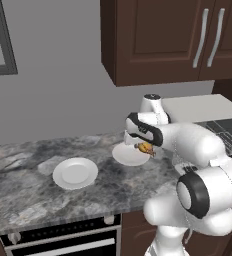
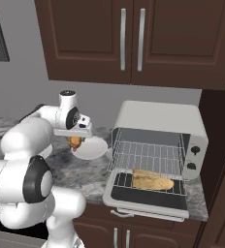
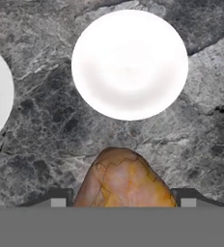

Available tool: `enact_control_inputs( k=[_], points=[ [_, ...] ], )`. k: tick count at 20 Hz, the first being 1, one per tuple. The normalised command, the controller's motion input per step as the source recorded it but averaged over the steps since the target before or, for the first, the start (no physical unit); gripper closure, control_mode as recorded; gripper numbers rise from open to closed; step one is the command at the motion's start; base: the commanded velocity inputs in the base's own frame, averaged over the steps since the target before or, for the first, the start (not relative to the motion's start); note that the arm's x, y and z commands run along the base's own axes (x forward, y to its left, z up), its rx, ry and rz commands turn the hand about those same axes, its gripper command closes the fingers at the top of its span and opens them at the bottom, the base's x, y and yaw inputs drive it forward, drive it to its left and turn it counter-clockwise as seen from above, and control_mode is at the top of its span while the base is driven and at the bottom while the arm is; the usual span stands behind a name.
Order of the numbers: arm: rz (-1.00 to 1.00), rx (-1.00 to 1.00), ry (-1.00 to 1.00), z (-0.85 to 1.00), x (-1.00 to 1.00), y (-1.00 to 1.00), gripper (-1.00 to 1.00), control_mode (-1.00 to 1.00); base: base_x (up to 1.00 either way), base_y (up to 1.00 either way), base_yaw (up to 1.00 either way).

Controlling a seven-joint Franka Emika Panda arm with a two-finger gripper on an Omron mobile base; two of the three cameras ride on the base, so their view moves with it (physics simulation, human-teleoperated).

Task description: Open the toaster oven door. Place the baguette on the bottom rack in the toaster oven and place the chicken drumstick on the top rack.

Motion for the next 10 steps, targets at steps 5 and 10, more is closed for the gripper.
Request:
enact_control_inputs(
  k=[5, 10],
  points=[
    [0.08, 0.01, 0.01, 0.37, -0.58, -0.07, 1.0, -1.0, 0.0, 0.0, 0.0],
    [0.01, 0.0, 0.07, 0.28, -0.59, -0.21, 1.0, -1.0, 0.0, 0.0, 0.0]
  ],
)
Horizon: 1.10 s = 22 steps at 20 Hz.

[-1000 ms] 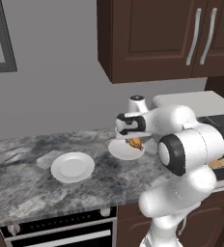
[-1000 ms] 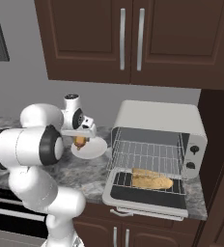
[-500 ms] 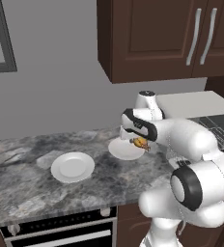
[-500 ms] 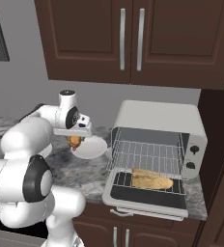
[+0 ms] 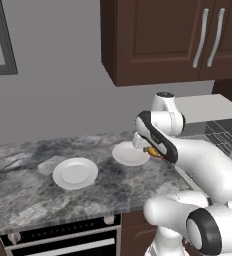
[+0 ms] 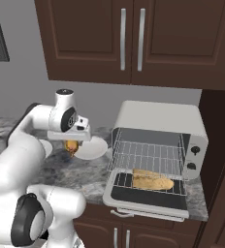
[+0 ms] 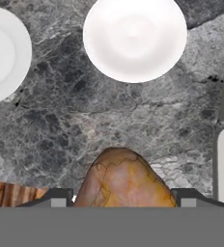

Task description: Open the toaster oven door. Place the baguette on the bottom rack in the toaster oven and place the chicken drumstick on the top rack.

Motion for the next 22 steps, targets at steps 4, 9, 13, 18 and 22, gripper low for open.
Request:
enact_control_inputs(
  k=[4, 9, 13, 18, 22],
  points=[
    [-0.02, 0.02, 0.15, 0.13, -0.49, -0.46, 1.0, -1.0, 0.0, 0.0, 0.0],
    [-0.02, 0.0, 0.04, 0.12, -0.41, -0.56, 1.0, -1.0, 0.0, 0.0, 0.0],
    [0.0, 0.0, 0.01, 0.1, -0.31, -0.61, 1.0, -1.0, 0.0, 0.0, 0.0],
    [0.0, -0.01, 0.03, 0.02, -0.12, -0.64, 1.0, -1.0, 0.0, 0.0, 0.0],
    [0.0, -0.01, 0.08, 0.0, 0.05, -0.65, 1.0, -1.0, 0.0, 0.0, 0.0]
  ],
)
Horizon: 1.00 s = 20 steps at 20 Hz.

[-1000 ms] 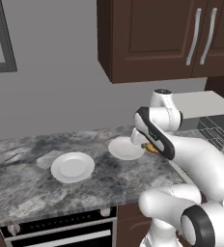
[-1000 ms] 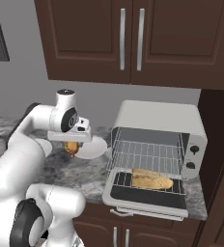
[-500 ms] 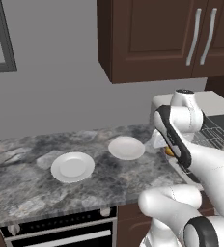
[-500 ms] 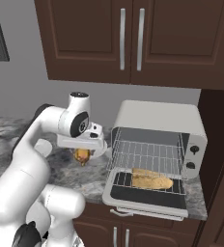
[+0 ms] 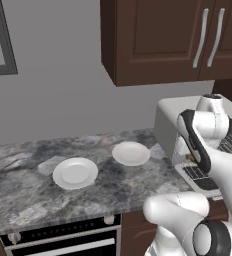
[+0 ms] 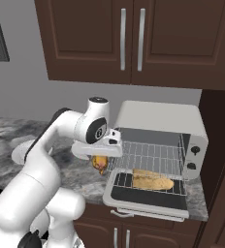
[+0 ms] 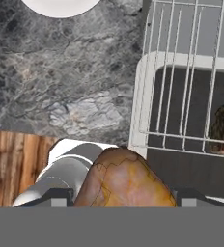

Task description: Open the toaster oven door. Place the baguette on the bottom rack in the toaster oven and place the chicken drumstick on the top rack.

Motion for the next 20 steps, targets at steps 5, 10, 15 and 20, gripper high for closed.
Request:
enact_control_inputs(
  k=[5, 10, 15, 20],
  points=[
    [0.0, 0.0, 0.06, 0.0, 0.2, -0.6, 1.0, -1.0, 0.0, 0.0, 0.0],
    [0.0, 0.0, 0.1, -0.03, 0.31, -0.51, 1.0, -1.0, 0.0, 0.0, 0.0],
    [0.0, 0.0, 0.11, -0.15, 0.41, -0.4, 1.0, -1.0, 0.0, 0.0, 0.0],
    [0.0, 0.0, 0.03, -0.22, 0.29, -0.32, 1.0, -1.0, 0.0, 0.0, 0.0]
  ],
)
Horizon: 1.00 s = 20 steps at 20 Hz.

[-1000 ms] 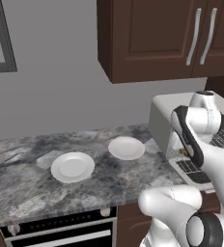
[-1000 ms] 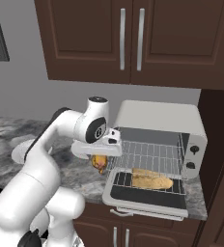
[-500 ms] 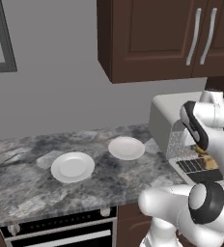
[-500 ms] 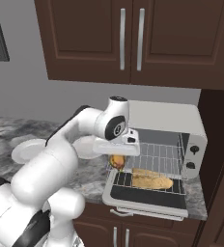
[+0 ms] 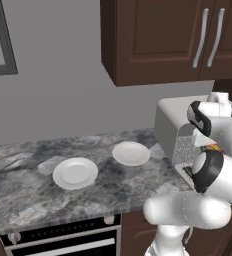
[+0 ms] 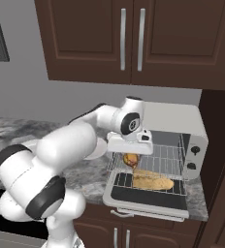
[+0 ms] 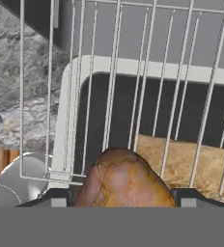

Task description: Open the toaster oven door. Place the baguette on the bottom rack in the toaster oven and place the chicken drumstick on the top rack.

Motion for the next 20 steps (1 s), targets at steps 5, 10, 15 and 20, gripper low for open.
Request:
enact_control_inputs(
  k=[5, 10, 15, 20],
  points=[
    [0.0, 0.0, -0.01, -0.25, 0.23, -0.27, 1.0, -1.0, 0.0, 0.0, 0.0],
    [0.0, 0.0, -0.1, -0.3, 0.24, -0.21, 1.0, -1.0, 0.0, 0.0, 0.0],
    [0.0, 0.0, -0.18, -0.23, 0.25, -0.18, 1.0, -1.0, 0.0, 0.0, 0.0],
    [0.0, 0.0, -0.14, -0.18, 0.21, -0.11, 1.0, -1.0, 0.0, 0.0, 0.0]
  ],
)
